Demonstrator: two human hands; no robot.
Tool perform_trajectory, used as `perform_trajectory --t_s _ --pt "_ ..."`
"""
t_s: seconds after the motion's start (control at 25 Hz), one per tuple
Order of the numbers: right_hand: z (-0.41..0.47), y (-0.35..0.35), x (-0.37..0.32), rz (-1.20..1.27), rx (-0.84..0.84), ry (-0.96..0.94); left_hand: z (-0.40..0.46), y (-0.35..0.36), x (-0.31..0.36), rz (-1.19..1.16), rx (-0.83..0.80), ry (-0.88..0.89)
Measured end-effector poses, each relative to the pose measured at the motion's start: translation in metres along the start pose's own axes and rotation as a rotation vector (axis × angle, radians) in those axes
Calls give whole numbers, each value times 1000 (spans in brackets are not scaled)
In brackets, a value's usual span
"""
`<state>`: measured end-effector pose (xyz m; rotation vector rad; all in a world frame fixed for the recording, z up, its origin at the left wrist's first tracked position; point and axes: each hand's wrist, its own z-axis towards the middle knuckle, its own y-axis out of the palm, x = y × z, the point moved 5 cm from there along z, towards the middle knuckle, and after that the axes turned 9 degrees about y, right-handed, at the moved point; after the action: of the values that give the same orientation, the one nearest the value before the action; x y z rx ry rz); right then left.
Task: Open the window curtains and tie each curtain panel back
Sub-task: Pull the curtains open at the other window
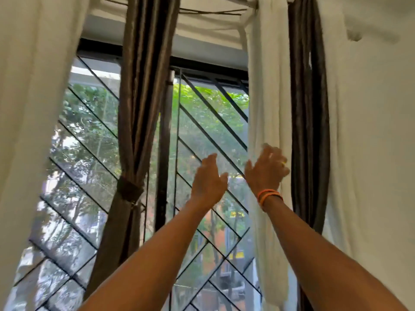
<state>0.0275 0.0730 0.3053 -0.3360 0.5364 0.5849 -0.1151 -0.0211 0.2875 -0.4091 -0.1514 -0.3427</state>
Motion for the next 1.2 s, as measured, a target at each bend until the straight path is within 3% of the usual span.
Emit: perform_trajectory --t_s 0.08,0.16,0.24,0.4,0.52,0.64,0.96,1.08,1.2 --pt "24 6 63 61 -67 146 3 53 9 -210 -51 -171" --pt "41 22 107 300 -283 226 8 103 19 -321 -111 -296" --pt "48 32 120 419 -436 124 16 134 30 -411 -83 -351" --pt "51 38 83 378 -417 -137 56 136 48 -511 31 -328" --pt "50 35 47 441 -423 -146 88 112 48 -362 7 -257" --pt "30 38 5 426 -582 -161 85 68 32 -274 79 -259" --pt "-58 2 -193 649 -748 -398 64 -137 -38 181 342 -184" --pt "-82 2 -195 631 -750 -394 44 -146 -50 208 305 -211" --pt "-77 9 -152 572 -669 -289 38 -108 -47 109 154 -201"
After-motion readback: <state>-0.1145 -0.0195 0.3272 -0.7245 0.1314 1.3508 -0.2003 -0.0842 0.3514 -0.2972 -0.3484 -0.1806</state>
